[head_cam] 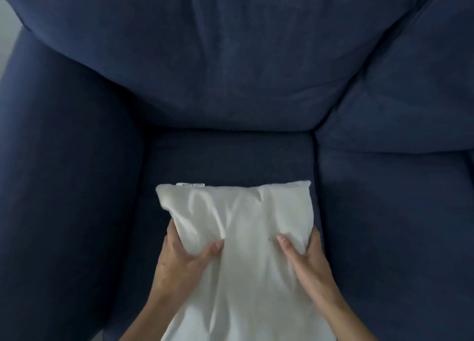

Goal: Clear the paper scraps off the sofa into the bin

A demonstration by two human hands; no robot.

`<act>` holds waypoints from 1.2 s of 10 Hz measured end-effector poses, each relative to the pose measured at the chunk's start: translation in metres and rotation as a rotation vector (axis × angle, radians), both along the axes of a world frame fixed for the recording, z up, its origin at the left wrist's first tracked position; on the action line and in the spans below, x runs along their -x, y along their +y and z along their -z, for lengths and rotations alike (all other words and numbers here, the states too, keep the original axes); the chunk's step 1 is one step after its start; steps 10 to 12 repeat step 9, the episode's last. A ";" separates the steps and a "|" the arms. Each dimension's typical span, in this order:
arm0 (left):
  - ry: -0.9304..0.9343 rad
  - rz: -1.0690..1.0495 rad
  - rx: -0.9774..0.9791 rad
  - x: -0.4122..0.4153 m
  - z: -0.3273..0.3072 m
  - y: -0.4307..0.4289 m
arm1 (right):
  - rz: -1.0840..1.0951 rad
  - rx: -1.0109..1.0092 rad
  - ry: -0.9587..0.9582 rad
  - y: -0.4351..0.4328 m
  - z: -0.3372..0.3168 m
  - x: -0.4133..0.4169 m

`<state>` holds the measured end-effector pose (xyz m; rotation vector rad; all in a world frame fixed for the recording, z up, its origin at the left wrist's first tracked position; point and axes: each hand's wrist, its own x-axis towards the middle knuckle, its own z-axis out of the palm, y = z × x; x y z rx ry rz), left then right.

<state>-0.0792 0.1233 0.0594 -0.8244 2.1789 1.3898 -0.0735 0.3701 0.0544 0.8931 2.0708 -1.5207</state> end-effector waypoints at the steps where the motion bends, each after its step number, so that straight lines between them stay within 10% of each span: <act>1: 0.185 -0.023 0.008 0.038 -0.027 0.002 | 0.016 0.033 0.208 0.001 -0.027 0.035; 4: 0.632 0.004 0.150 0.202 -0.048 -0.008 | -0.017 -0.041 0.724 0.002 -0.037 0.206; 12: 0.449 0.101 0.039 0.202 -0.026 -0.026 | -0.171 -0.003 0.537 0.040 0.000 0.212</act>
